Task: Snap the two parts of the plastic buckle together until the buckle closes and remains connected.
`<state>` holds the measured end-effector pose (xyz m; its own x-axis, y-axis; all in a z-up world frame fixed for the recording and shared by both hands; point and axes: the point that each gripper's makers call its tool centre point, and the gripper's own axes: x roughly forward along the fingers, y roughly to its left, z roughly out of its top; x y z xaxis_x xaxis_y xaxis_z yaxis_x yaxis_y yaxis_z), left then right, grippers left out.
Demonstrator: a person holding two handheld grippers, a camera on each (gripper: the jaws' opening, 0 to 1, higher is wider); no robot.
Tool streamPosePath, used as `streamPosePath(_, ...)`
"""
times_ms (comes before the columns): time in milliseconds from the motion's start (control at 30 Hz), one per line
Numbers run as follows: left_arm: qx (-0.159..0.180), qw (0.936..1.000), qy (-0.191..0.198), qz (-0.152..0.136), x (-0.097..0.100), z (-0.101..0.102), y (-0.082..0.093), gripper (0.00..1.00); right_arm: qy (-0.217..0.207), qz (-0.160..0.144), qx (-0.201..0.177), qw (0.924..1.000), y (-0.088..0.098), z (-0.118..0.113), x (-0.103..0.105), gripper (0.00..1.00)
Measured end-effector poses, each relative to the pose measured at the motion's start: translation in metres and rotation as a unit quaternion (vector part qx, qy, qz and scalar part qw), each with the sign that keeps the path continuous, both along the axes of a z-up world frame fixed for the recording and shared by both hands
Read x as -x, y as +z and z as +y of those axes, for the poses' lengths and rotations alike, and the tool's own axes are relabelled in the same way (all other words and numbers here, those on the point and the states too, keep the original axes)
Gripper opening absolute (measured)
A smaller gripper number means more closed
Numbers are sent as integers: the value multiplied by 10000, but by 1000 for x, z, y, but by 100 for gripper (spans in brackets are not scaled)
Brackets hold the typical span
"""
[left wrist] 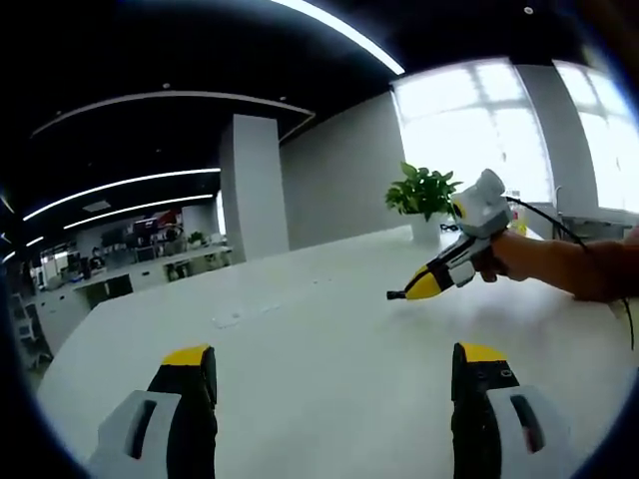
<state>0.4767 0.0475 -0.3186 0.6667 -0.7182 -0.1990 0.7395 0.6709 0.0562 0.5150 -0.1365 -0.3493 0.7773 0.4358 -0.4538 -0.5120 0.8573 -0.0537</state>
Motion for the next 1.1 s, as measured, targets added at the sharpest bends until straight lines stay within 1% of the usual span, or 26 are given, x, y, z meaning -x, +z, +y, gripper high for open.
streamPosePath(100, -23, 10000, -19, 5, 1, -2, -1, 100, -35, 0, 21, 10000, -2, -3, -4, 9)
streamPosePath(200, -38, 10000, -43, 14, 2, -3, -2, 100, -93, -27, 14, 10000, -1, -4, -13, 9)
streamPosePath(333, -37, 10000, -42, 15, 1, -3, -2, 100, -150, 5, 28, 9999, -4, -6, -25, 9)
streamPosePath(533, -18, 10000, -8, 4, 0, -1, 0, 100, -142, 43, 31, 9999, -3, -4, -34, 9)
streamPosePath(600, -31, 10000, -22, 3, 0, -2, -1, 100, -150, 46, 41, 9999, -3, -4, -40, 9)
streamPosePath(800, -64, 10000, -34, 20, 0, -3, -2, 100, -121, 103, 59, 9999, -4, -3, -41, 9)
streamPosePath(900, -45, 10000, -34, 5, 0, -3, -1, 100, -134, 152, 91, 9998, -8, -6, -42, 9)
streamPosePath(967, -40, 10000, -36, -19, 1, -3, 1, 100, -139, 197, 40, 9997, -9, -7, -43, 9)
streamPosePath(1100, -31, 10000, -55, -33, 2, -5, 1, 100, -197, 179, 30, 9996, -7, -7, -47, 9)
